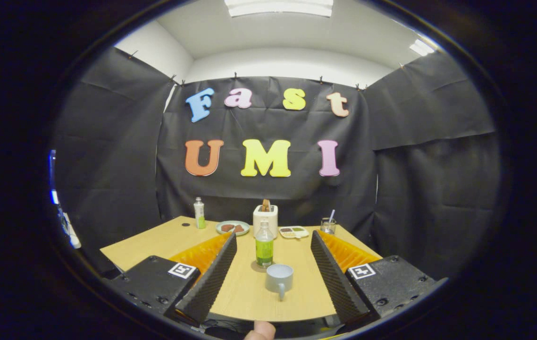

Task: Take the bottle from table, then pour the juice into the cup, finally place the bottle on the coaster

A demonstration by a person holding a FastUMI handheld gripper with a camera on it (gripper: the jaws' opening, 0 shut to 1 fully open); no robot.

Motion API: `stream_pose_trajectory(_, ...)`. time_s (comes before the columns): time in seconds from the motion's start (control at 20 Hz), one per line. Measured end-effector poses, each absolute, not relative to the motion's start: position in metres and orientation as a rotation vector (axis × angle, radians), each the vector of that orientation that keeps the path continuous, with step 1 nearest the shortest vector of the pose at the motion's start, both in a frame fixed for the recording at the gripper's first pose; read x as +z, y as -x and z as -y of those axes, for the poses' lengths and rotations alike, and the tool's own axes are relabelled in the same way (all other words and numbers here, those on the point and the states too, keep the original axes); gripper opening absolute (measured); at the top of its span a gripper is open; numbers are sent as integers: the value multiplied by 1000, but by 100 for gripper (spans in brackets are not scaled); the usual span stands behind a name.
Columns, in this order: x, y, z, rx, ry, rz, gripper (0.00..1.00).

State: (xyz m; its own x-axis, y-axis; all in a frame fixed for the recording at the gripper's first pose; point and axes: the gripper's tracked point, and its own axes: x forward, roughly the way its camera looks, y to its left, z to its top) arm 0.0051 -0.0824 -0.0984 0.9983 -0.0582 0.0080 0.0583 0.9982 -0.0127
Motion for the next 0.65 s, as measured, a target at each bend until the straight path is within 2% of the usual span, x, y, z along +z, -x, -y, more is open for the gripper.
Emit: stream_pose_trajectory(0.65, -95, -6, 79, -52, 26, 21, 100)
